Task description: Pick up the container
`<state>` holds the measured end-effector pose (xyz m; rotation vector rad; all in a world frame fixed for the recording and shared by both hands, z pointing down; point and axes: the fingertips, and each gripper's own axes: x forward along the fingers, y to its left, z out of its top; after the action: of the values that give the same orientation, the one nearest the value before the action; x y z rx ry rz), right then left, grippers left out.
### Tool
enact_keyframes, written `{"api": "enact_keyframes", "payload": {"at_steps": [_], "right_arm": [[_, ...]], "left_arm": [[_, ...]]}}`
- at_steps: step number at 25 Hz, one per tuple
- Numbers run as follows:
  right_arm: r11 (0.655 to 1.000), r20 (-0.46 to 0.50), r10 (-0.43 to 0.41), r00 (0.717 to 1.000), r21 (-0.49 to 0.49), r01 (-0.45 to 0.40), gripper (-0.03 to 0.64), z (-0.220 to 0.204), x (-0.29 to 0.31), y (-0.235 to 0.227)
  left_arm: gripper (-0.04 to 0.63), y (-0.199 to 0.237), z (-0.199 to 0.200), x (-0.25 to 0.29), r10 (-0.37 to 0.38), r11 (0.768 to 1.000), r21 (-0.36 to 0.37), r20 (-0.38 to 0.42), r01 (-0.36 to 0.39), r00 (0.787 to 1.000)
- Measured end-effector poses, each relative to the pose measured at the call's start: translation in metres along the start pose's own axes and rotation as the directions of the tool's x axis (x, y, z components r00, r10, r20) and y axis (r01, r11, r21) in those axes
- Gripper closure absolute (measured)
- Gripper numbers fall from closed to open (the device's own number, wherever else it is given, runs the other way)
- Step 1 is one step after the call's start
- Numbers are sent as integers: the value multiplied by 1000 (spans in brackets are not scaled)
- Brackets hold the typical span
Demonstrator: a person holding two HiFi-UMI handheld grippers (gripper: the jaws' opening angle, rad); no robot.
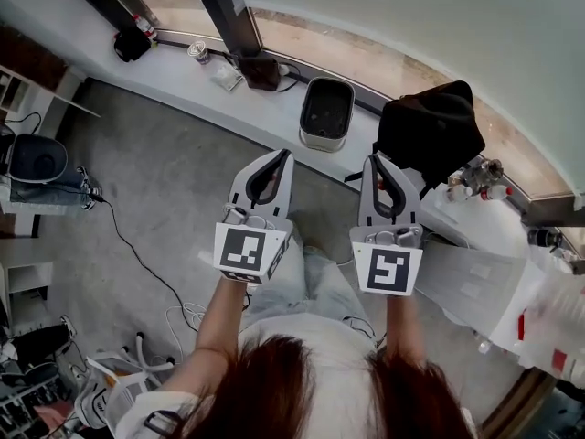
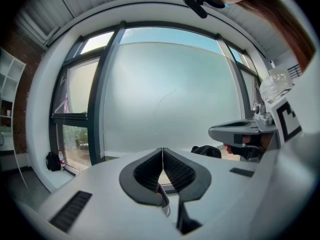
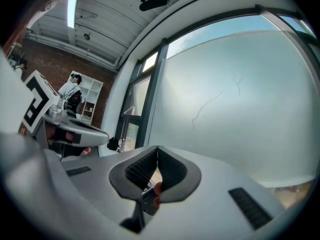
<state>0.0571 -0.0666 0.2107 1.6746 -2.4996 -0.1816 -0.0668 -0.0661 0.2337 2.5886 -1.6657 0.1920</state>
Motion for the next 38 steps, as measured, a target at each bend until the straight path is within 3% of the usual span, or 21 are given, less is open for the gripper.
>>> {"api": "enact_keyframes", "payload": {"at_steps": [10,20,38], "right_arm": [[995,-88,-20,996,-97,12,592,-78,58,-2],[999,-152,-34,988,6,36,592,-165,109,8],[999,-246,-10,969,-36,1,592,-322,154,28]], "left_arm": [[578,31,-59,56,-26,1000,6,-43,26,999],[578,57,-136,111,-57,998,-8,-86,56,995],[578,82,-302,167,-91,996,-25,-161,88,983]]}}
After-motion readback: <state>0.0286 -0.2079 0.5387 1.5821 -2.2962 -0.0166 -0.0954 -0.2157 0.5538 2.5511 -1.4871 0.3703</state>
